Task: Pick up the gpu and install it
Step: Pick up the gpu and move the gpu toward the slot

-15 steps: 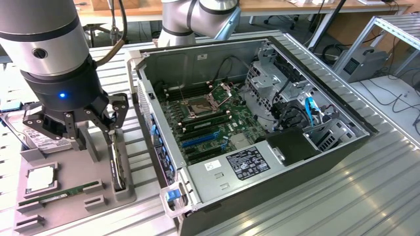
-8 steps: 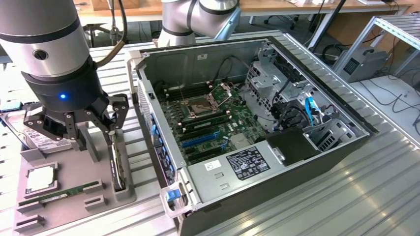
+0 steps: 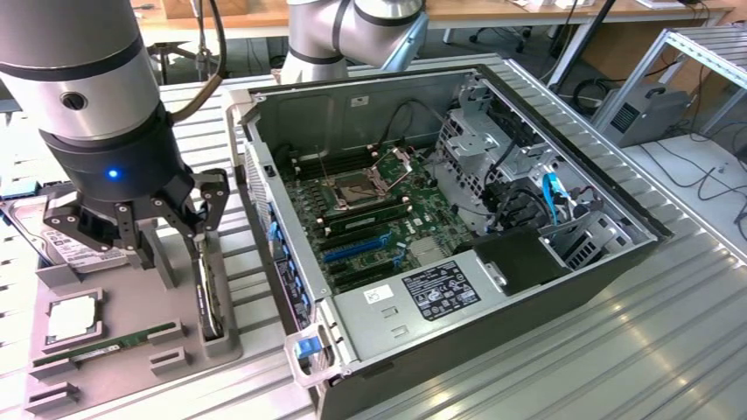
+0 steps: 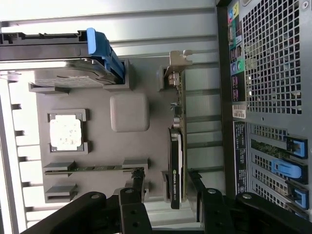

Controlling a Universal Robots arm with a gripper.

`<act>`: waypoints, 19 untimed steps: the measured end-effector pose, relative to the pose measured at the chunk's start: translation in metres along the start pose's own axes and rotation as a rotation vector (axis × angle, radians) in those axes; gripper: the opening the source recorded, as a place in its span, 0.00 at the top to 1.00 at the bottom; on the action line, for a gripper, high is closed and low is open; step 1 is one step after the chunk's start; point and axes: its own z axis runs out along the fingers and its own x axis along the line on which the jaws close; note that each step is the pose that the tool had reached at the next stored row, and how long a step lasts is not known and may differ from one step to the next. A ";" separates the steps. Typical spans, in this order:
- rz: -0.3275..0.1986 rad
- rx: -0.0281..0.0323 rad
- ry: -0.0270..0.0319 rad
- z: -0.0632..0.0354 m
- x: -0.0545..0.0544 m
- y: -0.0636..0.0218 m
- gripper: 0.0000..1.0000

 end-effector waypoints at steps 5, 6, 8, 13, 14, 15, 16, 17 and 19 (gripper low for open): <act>0.000 0.0000 0.0000 0.0010 0.000 0.0000 0.52; 0.000 0.0000 0.0000 0.0012 0.000 0.0000 0.52; 0.000 0.0000 0.0000 0.0017 0.000 0.0000 0.52; 0.000 0.0000 0.0000 0.0027 0.000 0.0000 0.52; 0.000 0.0000 0.0000 0.0029 0.000 0.0000 0.52; 0.000 0.0000 0.0000 0.0031 0.000 0.0000 0.52; 0.000 0.0000 0.0000 0.0033 0.000 0.0000 0.52; 0.000 0.0000 0.0000 0.0035 0.000 0.0000 0.52; 0.000 0.0000 0.0000 0.0039 0.000 0.0000 0.52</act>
